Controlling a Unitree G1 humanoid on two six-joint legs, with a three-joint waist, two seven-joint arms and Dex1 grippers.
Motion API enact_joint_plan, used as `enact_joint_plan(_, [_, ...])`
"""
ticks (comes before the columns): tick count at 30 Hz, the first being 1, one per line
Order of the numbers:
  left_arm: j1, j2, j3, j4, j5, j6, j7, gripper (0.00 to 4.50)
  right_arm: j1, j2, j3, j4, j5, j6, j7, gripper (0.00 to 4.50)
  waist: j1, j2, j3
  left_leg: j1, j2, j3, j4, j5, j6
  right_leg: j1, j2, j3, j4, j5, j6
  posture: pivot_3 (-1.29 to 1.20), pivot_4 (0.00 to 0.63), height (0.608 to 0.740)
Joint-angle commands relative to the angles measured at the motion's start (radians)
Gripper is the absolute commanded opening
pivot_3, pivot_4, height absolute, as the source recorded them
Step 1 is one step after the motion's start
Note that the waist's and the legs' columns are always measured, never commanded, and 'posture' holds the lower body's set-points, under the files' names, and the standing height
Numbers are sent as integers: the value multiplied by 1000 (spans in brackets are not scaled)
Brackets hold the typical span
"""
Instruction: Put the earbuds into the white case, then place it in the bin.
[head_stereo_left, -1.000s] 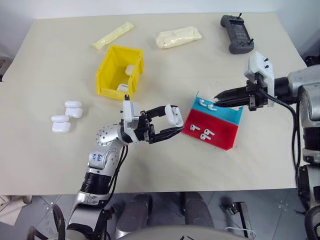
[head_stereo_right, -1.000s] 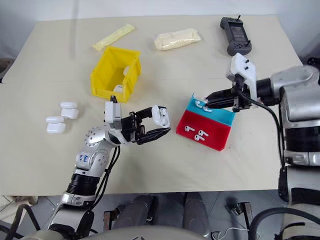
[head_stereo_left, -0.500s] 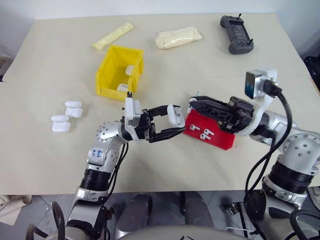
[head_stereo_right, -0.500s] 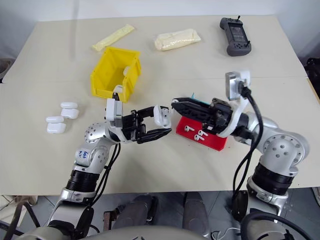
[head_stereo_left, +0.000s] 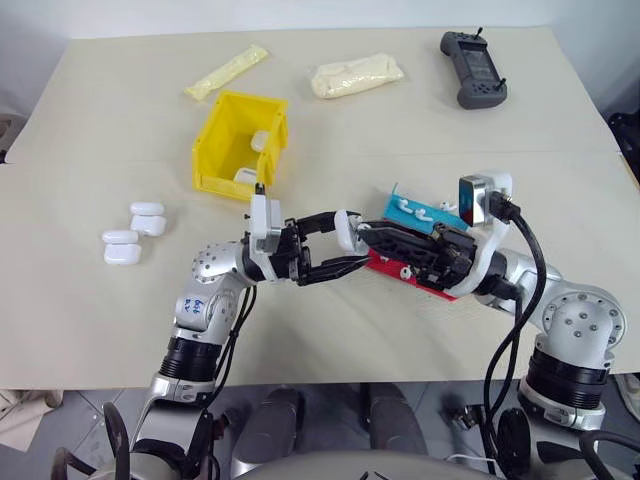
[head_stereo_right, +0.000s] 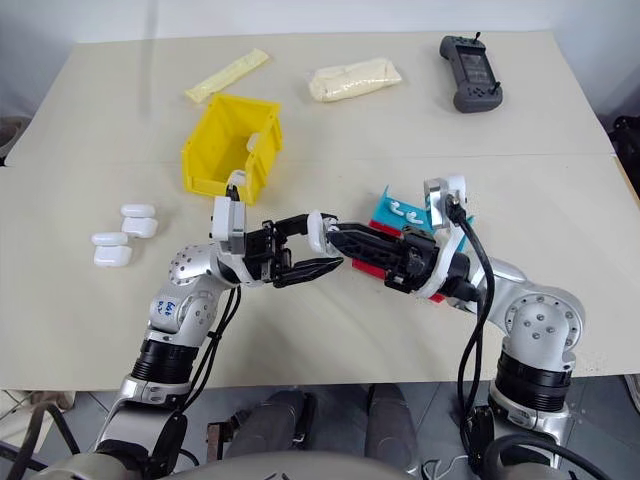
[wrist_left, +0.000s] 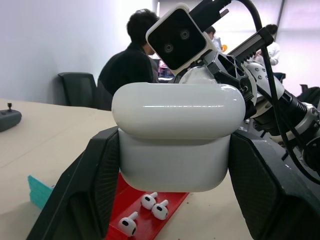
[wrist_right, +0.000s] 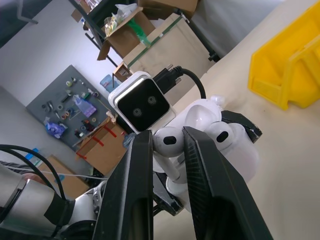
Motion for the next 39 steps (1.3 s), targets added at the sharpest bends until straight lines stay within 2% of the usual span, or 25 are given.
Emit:
enact_joint_plan(1, [-7, -3, 6, -32, -16, -8, 6, 2812, 17, -19, 32, -25, 18, -40, 3, 495, 0, 0, 0, 0, 0, 0, 0, 0, 0, 0, 0, 0, 0, 0, 0, 0, 150, 740])
enact_joint_plan(9, [-20, -8, 10, -20, -16, -15, 7, 2812, 38, -73, 121, -19, -65, -145, 30, 495, 0, 0, 0, 0, 0, 0, 0, 0, 0, 0, 0, 0, 0, 0, 0, 0, 150, 740])
enact_joint_plan(15, [-30, -11, 12, -9, -16, -21, 6, 2812, 36, -159, 166, -44, -66, -163, 100, 2393, 2, 0, 0, 0, 0, 0, 0, 0, 0, 0, 0, 0, -1, 0, 0, 0, 150, 740])
enact_joint_plan(18, [-26, -10, 12, -13, -17, -22, 6, 2812, 34, -200, 149, -34, -82, -200, 117, 3348, 5, 0, 0, 0, 0, 0, 0, 0, 0, 0, 0, 0, -1, 0, 0, 0, 150, 740])
enact_joint_plan(25, [7, 36, 37, -57, -21, 5, 21, 2812, 70, -358, 73, 24, -188, -303, 187, 3348, 7, 0, 0, 0, 0, 0, 0, 0, 0, 1, 0, 0, -2, 0, 0, 0, 150, 740])
enact_joint_plan(28, [10, 96, 45, -91, 23, 34, 65, 2812, 69, -401, 72, 35, -244, -357, 213, 2762, 3, 0, 0, 0, 0, 1, 0, 0, 0, 0, 0, 0, -3, 0, 0, 0, 150, 740])
enact_joint_plan(33, [-16, 229, -13, -120, 181, 122, 146, 2812, 51, -435, 125, 24, -335, -453, 284, 1072, 6, 0, 0, 1, 0, 1, -1, 0, 0, 0, 1, 1, -5, 0, 0, 0, 150, 740])
enact_joint_plan(36, [-61, 324, -90, -132, 266, 178, 112, 2812, 9, -445, 182, -3, -337, -447, 333, 47, 6, 0, 0, 0, 0, 1, -1, 0, 0, 0, 0, 1, -5, 0, 0, 0, 150, 740])
enact_joint_plan(39, [-98, 361, -142, -135, 300, 185, 73, 2812, -45, -425, 245, -26, -353, -445, 339, 18, 6, 0, 0, 0, 0, 1, -1, 0, 0, 0, 0, 1, -5, 0, 0, 0, 150, 740])
